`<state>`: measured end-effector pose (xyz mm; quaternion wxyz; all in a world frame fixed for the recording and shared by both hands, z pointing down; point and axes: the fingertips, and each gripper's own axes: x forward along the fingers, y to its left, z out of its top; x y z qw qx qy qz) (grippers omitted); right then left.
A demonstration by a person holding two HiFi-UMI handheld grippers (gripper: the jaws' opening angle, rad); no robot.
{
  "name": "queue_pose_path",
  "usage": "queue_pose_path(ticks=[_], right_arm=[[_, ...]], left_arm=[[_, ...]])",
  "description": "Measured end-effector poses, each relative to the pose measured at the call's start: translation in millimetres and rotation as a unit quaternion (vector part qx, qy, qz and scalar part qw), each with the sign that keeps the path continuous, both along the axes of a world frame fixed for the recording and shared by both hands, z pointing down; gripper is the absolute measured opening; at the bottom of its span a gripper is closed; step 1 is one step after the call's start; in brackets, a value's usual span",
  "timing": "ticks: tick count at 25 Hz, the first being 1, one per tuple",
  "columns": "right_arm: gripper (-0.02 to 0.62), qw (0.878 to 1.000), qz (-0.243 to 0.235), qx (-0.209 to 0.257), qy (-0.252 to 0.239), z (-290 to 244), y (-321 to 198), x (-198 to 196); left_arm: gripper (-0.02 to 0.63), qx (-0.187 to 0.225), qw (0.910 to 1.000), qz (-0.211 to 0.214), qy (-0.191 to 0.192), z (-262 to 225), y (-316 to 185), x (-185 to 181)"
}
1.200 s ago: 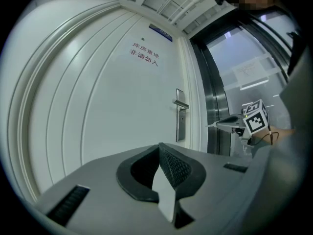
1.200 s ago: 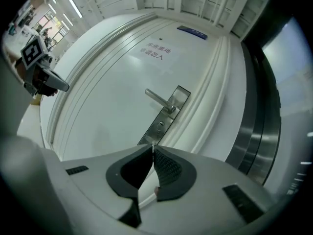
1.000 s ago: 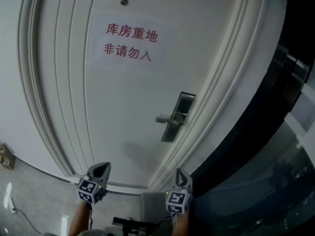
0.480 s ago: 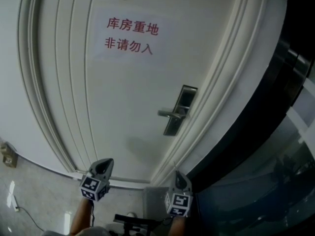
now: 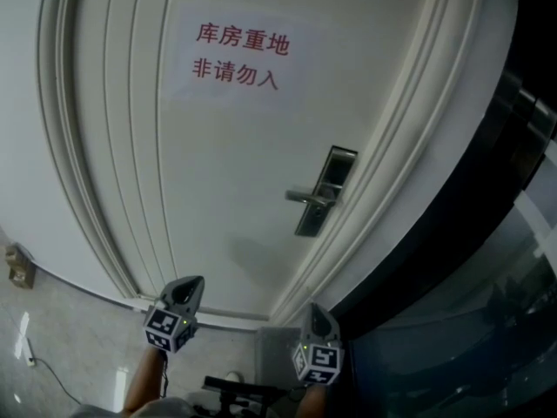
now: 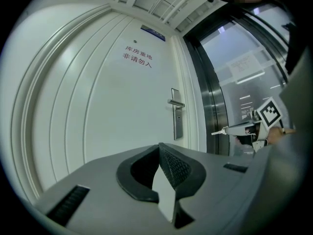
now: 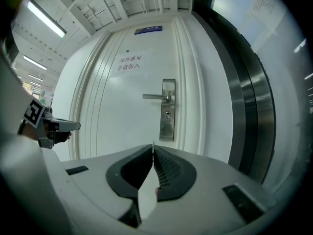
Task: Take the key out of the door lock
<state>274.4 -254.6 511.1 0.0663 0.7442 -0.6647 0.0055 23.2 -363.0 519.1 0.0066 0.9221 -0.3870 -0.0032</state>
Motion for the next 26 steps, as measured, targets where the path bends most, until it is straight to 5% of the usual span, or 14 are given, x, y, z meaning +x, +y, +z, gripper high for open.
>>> queue_pose_path(ticks=[26], right_arm=[[0.018,1.0,-0.002,0.005,-0.001,3.0,-4.2,1.5]], left_arm=[[0.009,0.004,1.0,-0.001,-0.004,-1.4,-1.6,3.8]])
